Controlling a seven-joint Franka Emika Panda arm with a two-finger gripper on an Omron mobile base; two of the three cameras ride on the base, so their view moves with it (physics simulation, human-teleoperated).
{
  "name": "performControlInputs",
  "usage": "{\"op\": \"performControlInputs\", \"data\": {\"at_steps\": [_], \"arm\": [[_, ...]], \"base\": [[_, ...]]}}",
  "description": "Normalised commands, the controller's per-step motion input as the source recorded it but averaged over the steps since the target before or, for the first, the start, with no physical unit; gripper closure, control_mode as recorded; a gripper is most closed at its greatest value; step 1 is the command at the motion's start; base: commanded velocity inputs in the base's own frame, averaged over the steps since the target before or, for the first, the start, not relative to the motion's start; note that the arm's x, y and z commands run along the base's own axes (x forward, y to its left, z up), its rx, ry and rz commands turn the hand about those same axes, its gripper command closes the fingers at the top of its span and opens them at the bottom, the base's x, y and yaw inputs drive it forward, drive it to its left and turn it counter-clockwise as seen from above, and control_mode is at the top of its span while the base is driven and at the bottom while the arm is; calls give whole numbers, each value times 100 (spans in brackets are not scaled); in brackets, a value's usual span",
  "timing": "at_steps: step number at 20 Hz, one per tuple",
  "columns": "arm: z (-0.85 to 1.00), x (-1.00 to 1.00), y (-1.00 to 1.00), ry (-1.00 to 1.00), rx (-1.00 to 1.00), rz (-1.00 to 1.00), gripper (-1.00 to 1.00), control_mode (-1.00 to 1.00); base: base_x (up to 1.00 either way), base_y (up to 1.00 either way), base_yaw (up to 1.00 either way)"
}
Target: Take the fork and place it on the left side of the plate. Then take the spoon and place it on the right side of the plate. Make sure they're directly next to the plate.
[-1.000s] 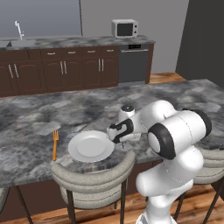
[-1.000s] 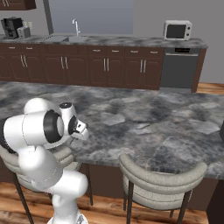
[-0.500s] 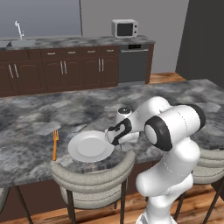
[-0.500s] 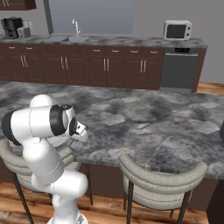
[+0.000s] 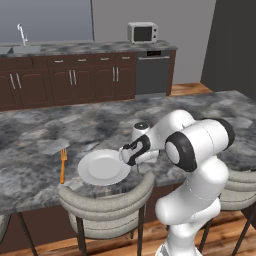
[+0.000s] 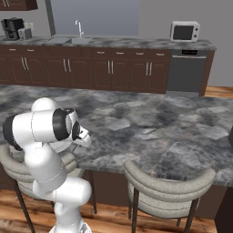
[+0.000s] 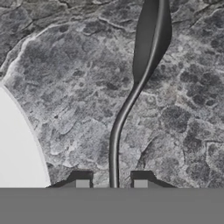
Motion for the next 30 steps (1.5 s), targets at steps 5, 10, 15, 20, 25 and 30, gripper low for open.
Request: {"op": "performControlInputs", "data": {"at_steps": [5,10,15,20,25,30], "arm": [[9,-12,-16,-3,0,0,-100,-100],[39,-32,-32,-8,0,-1,-100,-100],[66,-28,-11,-11,0,-2,-100,-100],[90,-29,0,-11,0,-2,-100,-100],[95,-38,0,-8,0,0,-100,-100],[86,-46,1,-3,0,0,-100,-100]], "base": [[0,0,0],[0,0,0],[0,0,0],[0,0,0],[0,0,0],[0,0,0]]}}
